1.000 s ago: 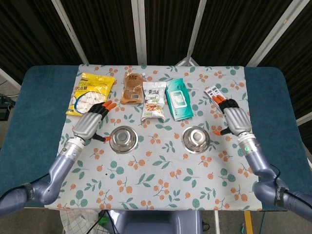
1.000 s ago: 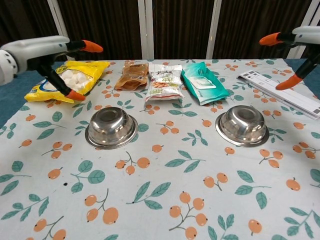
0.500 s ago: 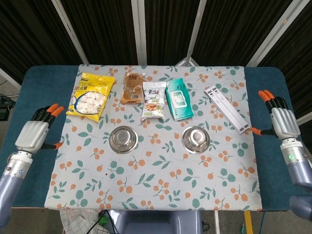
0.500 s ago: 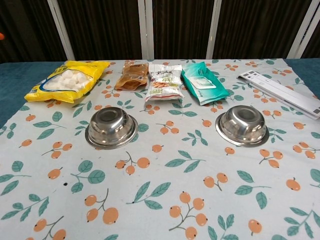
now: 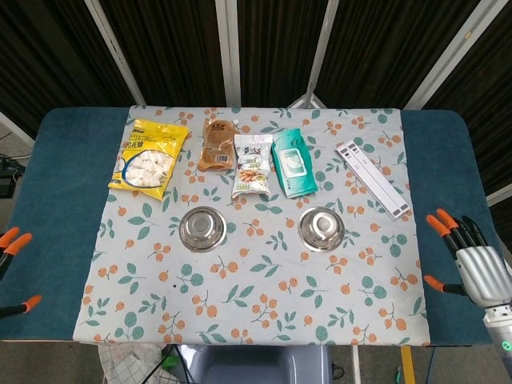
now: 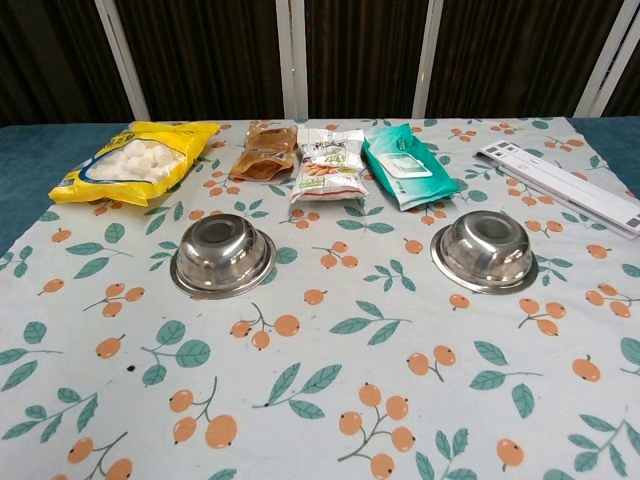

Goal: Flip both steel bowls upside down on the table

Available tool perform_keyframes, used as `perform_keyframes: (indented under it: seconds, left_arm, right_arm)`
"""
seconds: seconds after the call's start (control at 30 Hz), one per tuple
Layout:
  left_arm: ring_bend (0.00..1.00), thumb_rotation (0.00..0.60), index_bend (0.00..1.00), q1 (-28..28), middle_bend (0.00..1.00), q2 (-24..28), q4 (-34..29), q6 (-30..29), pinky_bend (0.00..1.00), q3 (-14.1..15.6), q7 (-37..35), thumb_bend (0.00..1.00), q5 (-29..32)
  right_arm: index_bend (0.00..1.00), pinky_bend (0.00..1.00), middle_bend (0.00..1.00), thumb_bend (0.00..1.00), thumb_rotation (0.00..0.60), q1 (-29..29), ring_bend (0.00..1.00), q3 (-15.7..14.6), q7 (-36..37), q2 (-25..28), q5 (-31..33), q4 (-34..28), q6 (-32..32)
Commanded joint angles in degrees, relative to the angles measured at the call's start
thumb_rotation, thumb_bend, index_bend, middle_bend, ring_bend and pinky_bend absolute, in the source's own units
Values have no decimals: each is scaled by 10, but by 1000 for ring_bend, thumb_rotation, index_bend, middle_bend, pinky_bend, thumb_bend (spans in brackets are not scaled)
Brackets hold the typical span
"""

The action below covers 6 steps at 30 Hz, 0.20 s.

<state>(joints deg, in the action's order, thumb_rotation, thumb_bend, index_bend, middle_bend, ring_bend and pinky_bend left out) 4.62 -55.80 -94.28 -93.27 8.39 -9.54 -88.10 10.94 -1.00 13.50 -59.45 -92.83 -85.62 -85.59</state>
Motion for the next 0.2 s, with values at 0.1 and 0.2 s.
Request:
perform_keyframes:
  seconds: [0.1, 0.2]
  left_arm:
    - [0, 600, 163, -24, 0, -23, 24, -38, 30, -7, 28, 42, -20]
    - [0, 600, 162, -31, 0, -32, 27, -48, 30, -14, 47, 43, -20]
  right_arm:
    - [139, 0, 3, 29, 600, -33, 95, -23, -46, -2, -32, -19, -37]
    - [139, 0, 4, 28, 600, -39, 95, -27, -55, -3, -27, -16, -31]
